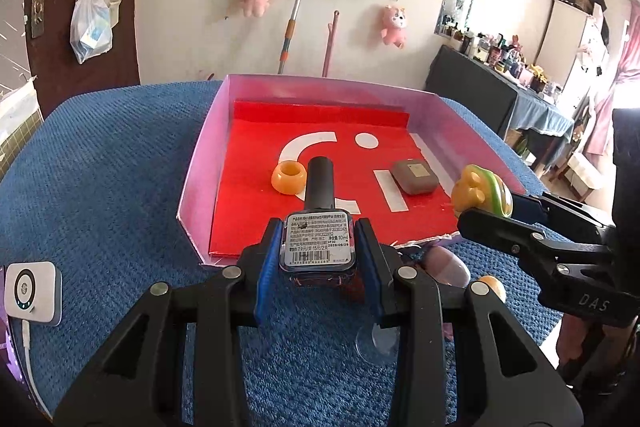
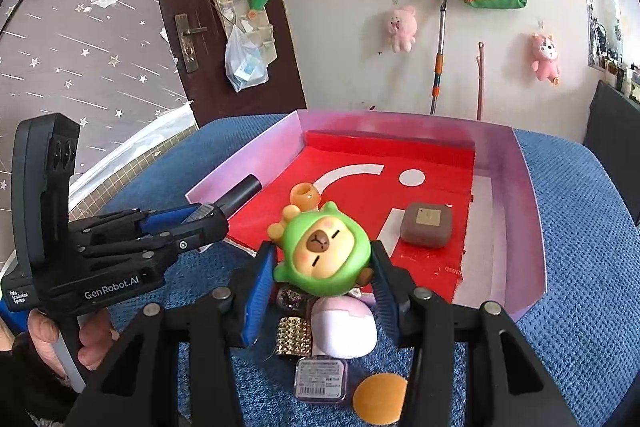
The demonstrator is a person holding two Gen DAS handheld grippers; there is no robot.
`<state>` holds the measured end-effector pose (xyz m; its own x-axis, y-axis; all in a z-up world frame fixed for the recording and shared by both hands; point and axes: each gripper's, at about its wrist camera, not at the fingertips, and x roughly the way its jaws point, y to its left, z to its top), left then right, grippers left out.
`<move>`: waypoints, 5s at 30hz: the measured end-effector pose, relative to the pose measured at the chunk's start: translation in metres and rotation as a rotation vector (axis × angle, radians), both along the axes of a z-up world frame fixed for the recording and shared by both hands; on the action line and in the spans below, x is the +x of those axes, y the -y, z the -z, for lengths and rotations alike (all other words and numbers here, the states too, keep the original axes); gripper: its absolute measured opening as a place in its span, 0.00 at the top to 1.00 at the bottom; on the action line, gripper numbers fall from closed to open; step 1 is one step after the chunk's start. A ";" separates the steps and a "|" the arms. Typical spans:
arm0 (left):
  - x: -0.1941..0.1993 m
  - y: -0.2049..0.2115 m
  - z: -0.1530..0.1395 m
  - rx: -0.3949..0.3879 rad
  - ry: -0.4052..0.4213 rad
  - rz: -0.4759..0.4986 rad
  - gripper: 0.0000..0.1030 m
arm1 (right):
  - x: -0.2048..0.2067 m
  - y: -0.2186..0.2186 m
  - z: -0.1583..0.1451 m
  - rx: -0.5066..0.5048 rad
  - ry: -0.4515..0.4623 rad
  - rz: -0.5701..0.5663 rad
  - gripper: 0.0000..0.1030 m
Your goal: Organize rigid objects
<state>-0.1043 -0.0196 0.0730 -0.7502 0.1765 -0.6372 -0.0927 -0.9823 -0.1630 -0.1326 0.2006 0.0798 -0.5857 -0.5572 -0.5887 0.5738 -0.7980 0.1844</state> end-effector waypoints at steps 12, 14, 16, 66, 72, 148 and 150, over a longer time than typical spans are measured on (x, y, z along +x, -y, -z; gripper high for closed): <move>-0.025 -0.002 0.014 -0.017 0.086 0.006 0.67 | -0.031 0.000 0.014 0.008 0.084 0.015 0.52; -0.029 -0.002 0.016 -0.018 0.097 0.008 0.67 | -0.036 0.001 0.017 0.009 0.107 0.014 0.52; -0.031 -0.003 0.017 -0.019 0.104 0.009 0.67 | -0.042 0.001 0.022 0.016 0.129 0.016 0.52; -0.106 -0.005 0.052 -0.052 0.206 -0.007 0.67 | -0.104 0.012 0.058 0.149 0.198 0.127 0.52; -0.106 -0.004 0.052 -0.050 0.206 -0.007 0.67 | -0.105 0.010 0.058 0.135 0.206 0.126 0.52; -0.054 0.004 0.006 -0.096 0.060 -0.090 0.19 | -0.042 -0.007 0.015 0.010 0.137 0.069 0.03; -0.052 0.003 0.006 -0.101 0.059 -0.092 0.19 | -0.040 -0.008 0.014 0.008 0.132 0.069 0.00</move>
<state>-0.1561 -0.0225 0.0669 -0.7209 0.0410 -0.6918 0.0057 -0.9979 -0.0650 -0.1723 0.2084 0.0659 -0.5395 -0.5131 -0.6676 0.4888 -0.8364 0.2479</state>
